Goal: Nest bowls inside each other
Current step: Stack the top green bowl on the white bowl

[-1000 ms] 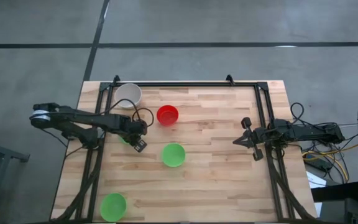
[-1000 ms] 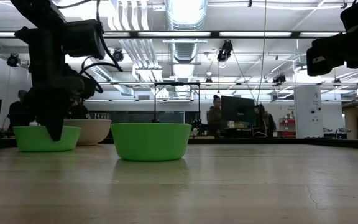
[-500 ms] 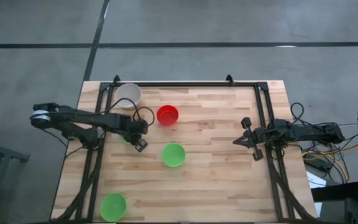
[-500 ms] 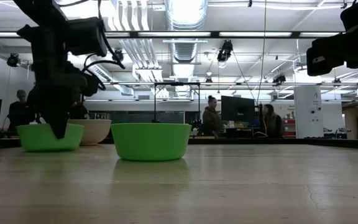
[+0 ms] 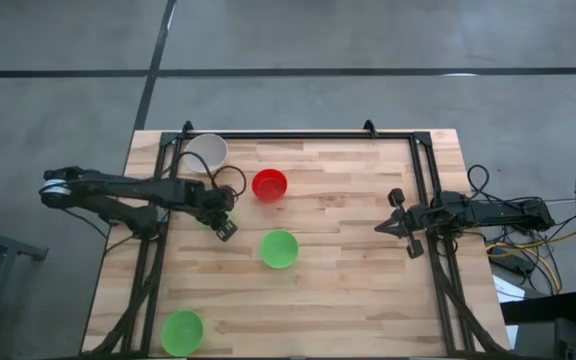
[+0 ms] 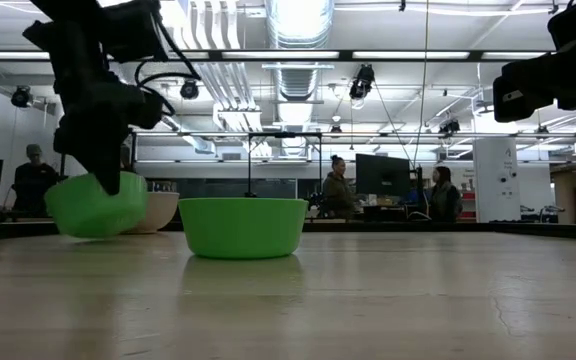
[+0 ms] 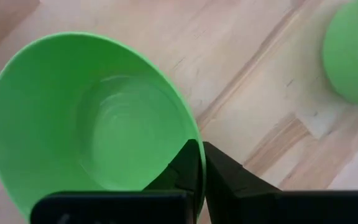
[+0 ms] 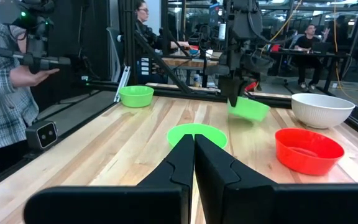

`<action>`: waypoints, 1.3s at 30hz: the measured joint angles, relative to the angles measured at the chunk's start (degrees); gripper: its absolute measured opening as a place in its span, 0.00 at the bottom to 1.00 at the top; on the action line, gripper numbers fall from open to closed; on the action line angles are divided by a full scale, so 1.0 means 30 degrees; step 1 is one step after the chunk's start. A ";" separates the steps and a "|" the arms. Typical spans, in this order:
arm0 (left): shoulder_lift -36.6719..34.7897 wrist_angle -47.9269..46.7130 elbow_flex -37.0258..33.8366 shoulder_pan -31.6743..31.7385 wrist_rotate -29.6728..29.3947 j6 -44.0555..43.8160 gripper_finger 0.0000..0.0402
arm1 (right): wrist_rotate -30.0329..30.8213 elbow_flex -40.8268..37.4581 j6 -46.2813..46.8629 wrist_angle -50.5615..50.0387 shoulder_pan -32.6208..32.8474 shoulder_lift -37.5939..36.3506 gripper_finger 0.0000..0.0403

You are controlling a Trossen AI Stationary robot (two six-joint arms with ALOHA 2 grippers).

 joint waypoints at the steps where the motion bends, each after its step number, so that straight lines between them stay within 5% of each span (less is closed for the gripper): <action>1: -0.0198 -0.0073 0.0045 0.0000 -0.0122 0.0005 0.04 | -0.0005 -0.0005 0.0000 0.0006 0.0001 -0.0002 0.02; 39: -0.6580 -0.0967 0.0116 0.0000 -0.3396 0.1059 0.04 | -0.0005 -0.0005 0.0000 0.0007 0.0001 -0.0007 0.02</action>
